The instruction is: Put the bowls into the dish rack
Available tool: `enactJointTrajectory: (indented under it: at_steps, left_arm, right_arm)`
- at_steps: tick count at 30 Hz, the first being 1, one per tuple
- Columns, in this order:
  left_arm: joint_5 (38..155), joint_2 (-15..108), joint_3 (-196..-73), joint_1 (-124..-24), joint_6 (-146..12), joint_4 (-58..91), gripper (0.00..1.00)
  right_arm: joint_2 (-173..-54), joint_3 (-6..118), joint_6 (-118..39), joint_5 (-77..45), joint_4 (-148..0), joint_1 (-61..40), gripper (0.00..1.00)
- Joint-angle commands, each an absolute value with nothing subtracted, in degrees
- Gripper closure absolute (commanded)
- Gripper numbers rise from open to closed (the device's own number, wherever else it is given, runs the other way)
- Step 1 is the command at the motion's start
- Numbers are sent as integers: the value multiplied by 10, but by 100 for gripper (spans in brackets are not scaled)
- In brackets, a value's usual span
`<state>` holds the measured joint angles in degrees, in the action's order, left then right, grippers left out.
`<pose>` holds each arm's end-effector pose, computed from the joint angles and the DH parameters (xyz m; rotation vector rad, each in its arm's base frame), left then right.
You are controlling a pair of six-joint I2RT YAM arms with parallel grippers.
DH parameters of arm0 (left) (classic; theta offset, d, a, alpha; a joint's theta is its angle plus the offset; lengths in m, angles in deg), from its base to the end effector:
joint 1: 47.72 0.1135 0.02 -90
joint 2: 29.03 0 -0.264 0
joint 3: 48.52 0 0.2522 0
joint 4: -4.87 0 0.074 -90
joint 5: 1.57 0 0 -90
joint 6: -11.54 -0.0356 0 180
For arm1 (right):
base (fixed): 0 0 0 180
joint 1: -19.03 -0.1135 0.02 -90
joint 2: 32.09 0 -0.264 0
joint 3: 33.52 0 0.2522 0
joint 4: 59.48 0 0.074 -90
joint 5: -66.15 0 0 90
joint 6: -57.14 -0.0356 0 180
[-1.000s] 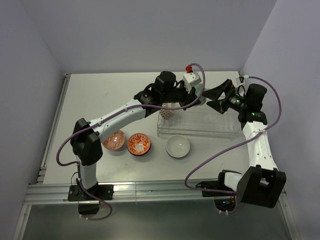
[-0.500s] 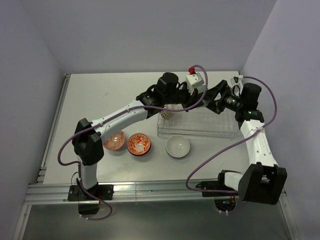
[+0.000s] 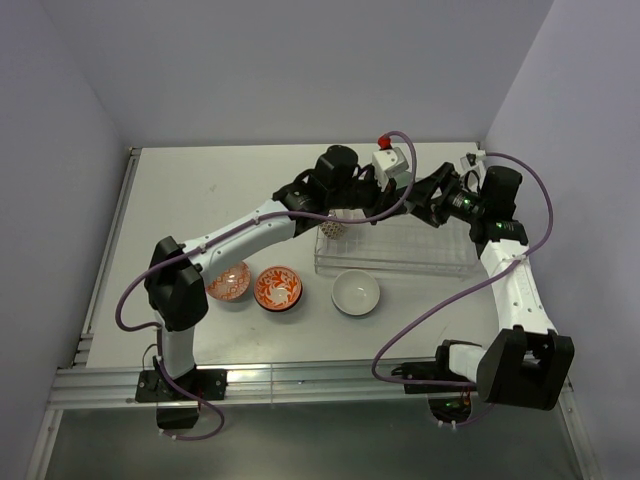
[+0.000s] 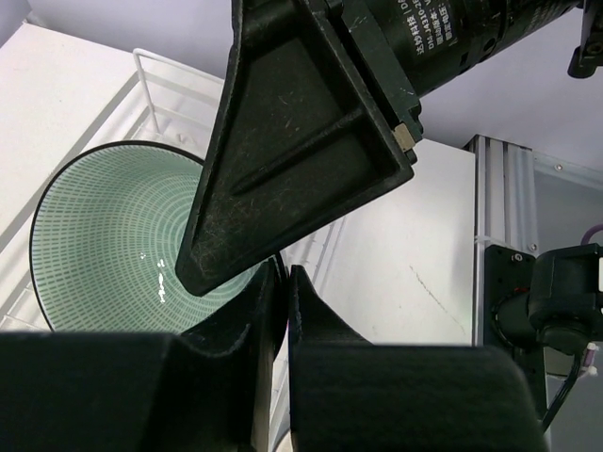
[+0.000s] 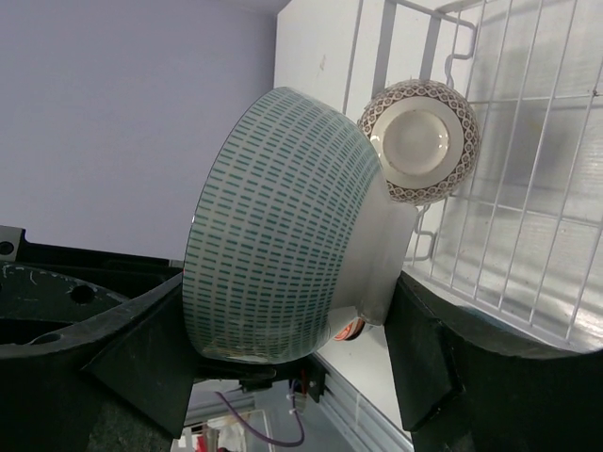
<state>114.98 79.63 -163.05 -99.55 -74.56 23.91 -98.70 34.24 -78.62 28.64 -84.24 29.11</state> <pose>0.2708 -0.3702 0.3653 1.0880 1.5793 -1.0919 0.2560 -0.0168 0.3225 0.3555 2.0076 1.2996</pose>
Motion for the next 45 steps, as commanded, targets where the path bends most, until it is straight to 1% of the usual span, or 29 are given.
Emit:
enactJointTrajectory:
  at_steps: [1, 4, 5, 7, 8, 10, 11, 12, 13, 14, 16, 20, 24, 25, 29, 34, 40, 45]
  left_arm:
    - [1172, 788, -1670, -1002, -746, 226, 88]
    - [1168, 771, -1649, -1001, -752, 230, 75]
    - [1166, 767, -1644, -1001, -753, 236, 66]
    - [1167, 752, -1632, -998, -753, 245, 57]
    - [1169, 746, -1627, -997, -751, 250, 49]
    - [1184, 723, -1613, -984, -736, 259, 40]
    - [1193, 714, -1608, -969, -721, 263, 29]
    - [1200, 698, -1600, -961, -713, 271, 21]
    - [1207, 688, -1596, -950, -706, 276, 9]
    - [1215, 668, -1591, -931, -699, 281, 5]
    - [1220, 645, -1576, -912, -698, 299, 3]
    - [1224, 574, -1533, -843, -677, 311, 1]
    - [1232, 515, -1474, -767, -677, 326, 1]
    - [1228, 503, -1463, -767, -678, 325, 1]
    - [1223, 439, -1410, -714, -663, 303, 0]
    - [1231, 395, -1350, -676, -665, 307, 1]
    - [1239, 371, -1329, -661, -671, 317, 1]
    - [1250, 366, -1318, -650, -673, 313, 0]
  right_arm:
    - [-985, 373, -751, 277, -840, 289, 100]
    - [-986, 380, -743, 268, -849, 289, 100]
    - [-986, 382, -739, 265, -851, 289, 100]
    - [-989, 394, -720, 255, -862, 290, 100]
    - [-993, 399, -711, 249, -875, 289, 100]
    - [-998, 417, -675, 227, -895, 289, 100]
    - [-1005, 422, -663, 219, -914, 290, 100]
    - [-1008, 427, -650, 212, -924, 289, 100]
    - [-1012, 437, -623, 193, -943, 286, 100]
    - [-1020, 440, -613, 183, -952, 284, 100]
    - [-1028, 444, -584, 160, -972, 276, 100]
    - [-1057, 453, -551, 112, -991, 231, 100]
    - [-1104, 487, -516, 39, -1010, 170, 100]
    - [-1114, 492, -513, 38, -1012, 160, 100]
    - [-1163, 522, -501, -16, -1024, 117, 100]
    - [-1215, 554, -498, -67, -1024, 73, 100]
    - [-1264, 586, -492, -102, -1033, 52, 100]
    - [-1279, 598, -482, -138, -1044, 36, 100]
